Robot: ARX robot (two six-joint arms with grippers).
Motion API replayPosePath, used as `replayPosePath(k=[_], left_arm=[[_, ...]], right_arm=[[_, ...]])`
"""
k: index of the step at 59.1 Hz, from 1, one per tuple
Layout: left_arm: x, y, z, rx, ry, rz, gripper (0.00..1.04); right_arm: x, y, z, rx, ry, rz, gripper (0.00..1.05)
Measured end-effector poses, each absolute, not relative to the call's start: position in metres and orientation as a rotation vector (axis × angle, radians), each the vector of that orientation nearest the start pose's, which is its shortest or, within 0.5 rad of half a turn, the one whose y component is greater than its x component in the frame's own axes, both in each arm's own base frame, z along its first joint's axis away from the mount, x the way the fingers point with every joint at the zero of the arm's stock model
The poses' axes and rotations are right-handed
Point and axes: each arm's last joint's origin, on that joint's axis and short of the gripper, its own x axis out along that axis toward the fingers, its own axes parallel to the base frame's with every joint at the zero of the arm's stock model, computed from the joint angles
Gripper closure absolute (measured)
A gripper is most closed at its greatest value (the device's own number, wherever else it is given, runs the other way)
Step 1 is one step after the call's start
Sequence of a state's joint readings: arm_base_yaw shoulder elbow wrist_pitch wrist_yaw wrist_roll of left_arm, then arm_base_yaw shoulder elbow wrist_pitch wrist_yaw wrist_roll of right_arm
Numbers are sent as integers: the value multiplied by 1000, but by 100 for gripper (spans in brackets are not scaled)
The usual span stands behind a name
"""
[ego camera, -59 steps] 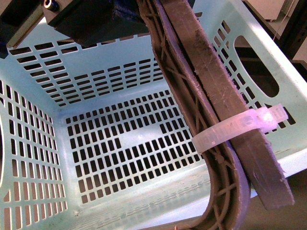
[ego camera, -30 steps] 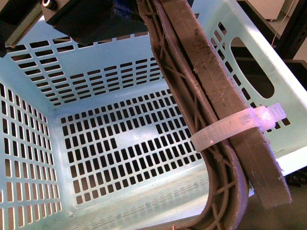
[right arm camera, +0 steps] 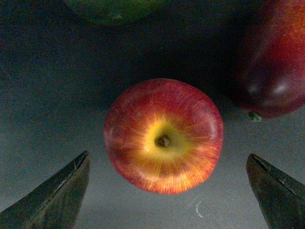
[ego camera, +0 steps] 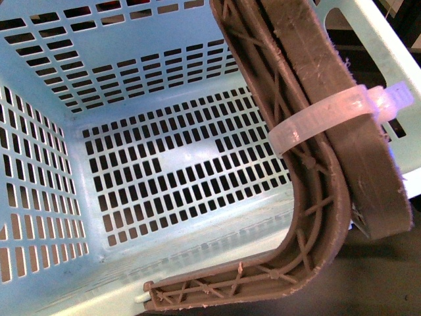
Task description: Pick apple with right arm and hold basket with left
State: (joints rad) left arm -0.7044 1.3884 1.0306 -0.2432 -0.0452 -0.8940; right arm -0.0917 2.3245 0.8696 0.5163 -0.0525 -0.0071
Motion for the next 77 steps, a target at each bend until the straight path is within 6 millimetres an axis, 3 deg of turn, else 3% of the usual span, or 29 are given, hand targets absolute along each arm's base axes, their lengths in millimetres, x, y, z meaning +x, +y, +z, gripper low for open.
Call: replayPosePath(k=[10, 27, 34, 41, 54, 77], left_arm=[[231, -195, 279, -615, 802, -335, 87], [231, -195, 279, -614, 801, -335, 87], [231, -195, 279, -615, 801, -335, 87], [231, -195, 279, -615, 802, -335, 87], [231, -195, 279, -615, 802, -336, 87], [231, -195, 279, -614, 801, -335, 87]], right_arm=[[357, -30, -33, 51, 963, -30, 9], [359, -30, -55, 41, 1012, -42, 9], [354, -30, -56, 42, 1022, -42, 23], [349, -30, -49, 44, 1010, -41, 29], [334, -37, -6, 63, 939, -44, 32], [290, -55, 136, -6, 697, -36, 32]])
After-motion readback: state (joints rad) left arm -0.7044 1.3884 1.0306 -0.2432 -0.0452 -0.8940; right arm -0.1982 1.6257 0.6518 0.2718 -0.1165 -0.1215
